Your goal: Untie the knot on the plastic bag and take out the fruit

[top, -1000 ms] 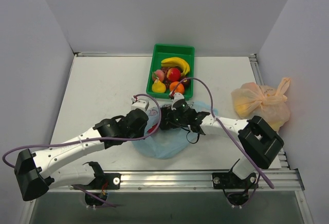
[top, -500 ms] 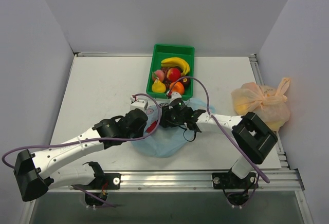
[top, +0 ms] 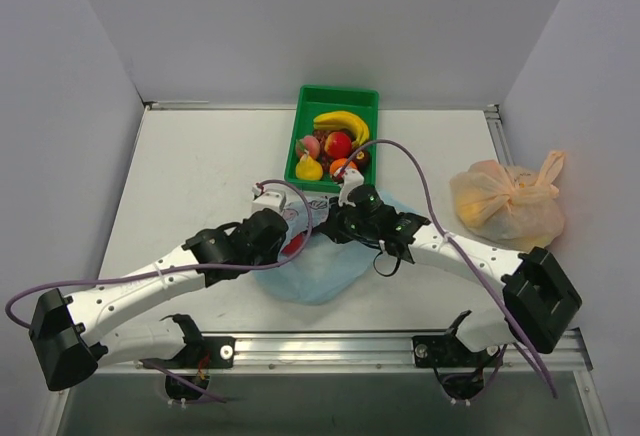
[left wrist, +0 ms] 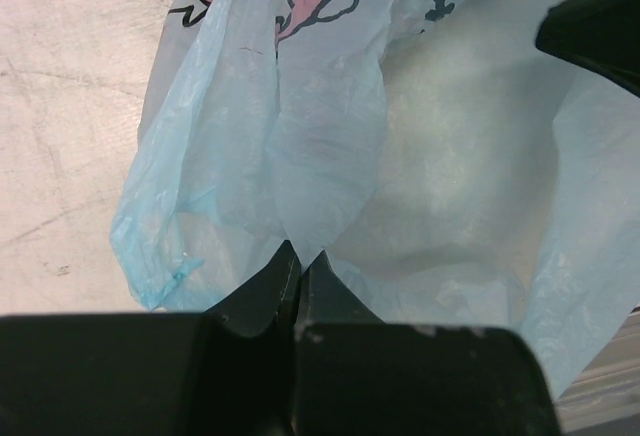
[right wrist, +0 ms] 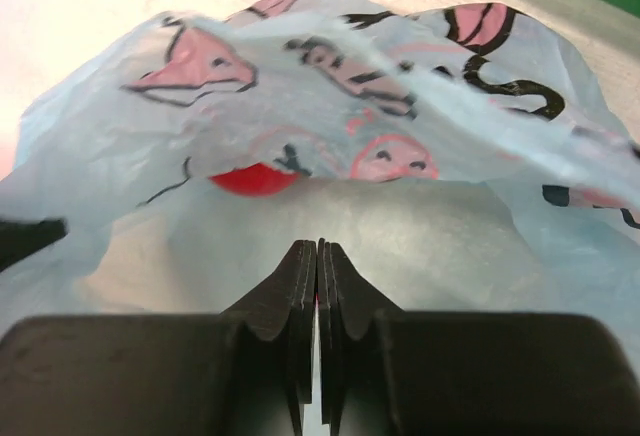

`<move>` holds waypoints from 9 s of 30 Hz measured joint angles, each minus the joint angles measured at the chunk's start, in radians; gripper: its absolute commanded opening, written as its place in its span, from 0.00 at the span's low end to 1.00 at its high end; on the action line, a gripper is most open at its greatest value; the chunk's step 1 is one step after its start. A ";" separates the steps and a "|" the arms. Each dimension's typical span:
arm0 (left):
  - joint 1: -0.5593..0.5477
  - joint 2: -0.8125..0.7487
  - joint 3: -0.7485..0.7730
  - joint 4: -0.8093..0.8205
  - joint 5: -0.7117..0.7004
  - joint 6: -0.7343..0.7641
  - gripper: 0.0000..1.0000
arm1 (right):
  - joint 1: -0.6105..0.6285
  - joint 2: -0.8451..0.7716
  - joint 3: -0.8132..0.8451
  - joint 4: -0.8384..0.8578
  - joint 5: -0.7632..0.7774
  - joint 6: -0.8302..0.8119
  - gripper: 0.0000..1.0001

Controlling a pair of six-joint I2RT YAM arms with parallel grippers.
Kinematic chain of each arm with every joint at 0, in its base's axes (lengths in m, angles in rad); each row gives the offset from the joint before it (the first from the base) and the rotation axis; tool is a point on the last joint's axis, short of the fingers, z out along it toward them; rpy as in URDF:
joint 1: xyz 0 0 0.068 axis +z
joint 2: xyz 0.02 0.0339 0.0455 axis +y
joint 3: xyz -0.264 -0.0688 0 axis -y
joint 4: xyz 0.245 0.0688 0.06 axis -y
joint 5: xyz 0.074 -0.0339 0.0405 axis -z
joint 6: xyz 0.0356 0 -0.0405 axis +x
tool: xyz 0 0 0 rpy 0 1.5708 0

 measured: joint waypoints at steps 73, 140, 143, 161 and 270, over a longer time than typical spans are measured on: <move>0.000 -0.072 -0.010 -0.030 0.120 -0.069 0.00 | -0.060 0.286 -0.104 0.583 -0.079 0.332 0.21; 0.161 -0.168 -0.094 -0.019 0.277 0.019 0.00 | -0.405 0.506 0.858 -0.282 -0.272 -0.182 0.98; 0.165 -0.156 -0.064 -0.025 0.257 0.035 0.00 | -0.378 0.310 0.713 -0.268 -0.261 -0.181 0.93; -0.028 -0.019 0.061 -0.017 0.111 -0.014 0.00 | -0.141 -0.252 0.024 -0.224 -0.241 -0.103 0.80; 0.195 -0.136 -0.076 -0.047 0.433 0.051 0.00 | -0.364 0.866 1.087 -0.177 -0.261 -0.251 0.53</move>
